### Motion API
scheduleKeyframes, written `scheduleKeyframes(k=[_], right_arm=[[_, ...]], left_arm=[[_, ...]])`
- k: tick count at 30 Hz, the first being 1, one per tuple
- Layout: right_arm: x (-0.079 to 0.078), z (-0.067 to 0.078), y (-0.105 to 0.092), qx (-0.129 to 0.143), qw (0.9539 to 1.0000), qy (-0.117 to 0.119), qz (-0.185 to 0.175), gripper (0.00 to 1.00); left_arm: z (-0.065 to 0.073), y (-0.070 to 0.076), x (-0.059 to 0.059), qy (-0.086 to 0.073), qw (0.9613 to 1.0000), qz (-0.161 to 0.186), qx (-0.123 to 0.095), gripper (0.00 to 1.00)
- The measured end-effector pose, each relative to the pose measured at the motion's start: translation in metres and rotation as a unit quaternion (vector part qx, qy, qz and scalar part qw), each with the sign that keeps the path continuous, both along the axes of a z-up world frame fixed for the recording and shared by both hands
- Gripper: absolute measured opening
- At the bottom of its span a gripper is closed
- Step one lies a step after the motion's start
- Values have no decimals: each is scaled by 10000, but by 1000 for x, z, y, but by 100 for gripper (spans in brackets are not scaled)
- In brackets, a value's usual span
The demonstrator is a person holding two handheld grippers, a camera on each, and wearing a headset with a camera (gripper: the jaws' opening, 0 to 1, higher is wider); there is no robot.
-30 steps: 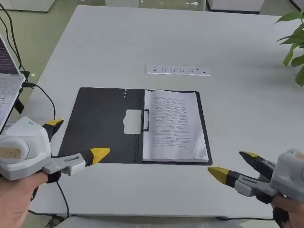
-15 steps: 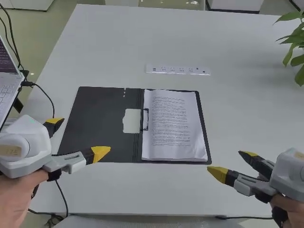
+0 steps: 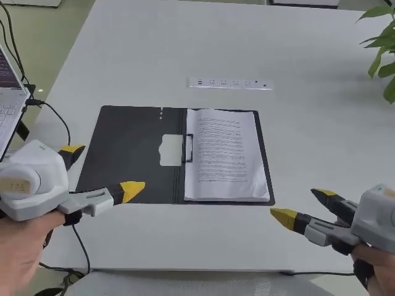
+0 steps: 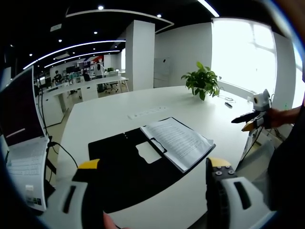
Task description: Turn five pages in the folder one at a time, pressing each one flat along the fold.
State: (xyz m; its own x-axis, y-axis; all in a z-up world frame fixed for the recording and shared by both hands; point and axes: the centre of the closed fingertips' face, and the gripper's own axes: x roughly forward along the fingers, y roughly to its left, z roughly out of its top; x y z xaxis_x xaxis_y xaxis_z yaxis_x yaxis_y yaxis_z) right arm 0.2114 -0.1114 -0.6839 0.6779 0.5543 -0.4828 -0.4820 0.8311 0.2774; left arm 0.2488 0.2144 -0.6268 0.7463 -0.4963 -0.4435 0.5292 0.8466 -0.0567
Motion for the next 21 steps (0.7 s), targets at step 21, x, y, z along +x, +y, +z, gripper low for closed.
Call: scheduleKeyframes(k=[21], right_arm=[[1,-1,-4,23,10000,9,-55,77]], left_arm=[[-2,-10,2,35,9999,-123,27,89]])
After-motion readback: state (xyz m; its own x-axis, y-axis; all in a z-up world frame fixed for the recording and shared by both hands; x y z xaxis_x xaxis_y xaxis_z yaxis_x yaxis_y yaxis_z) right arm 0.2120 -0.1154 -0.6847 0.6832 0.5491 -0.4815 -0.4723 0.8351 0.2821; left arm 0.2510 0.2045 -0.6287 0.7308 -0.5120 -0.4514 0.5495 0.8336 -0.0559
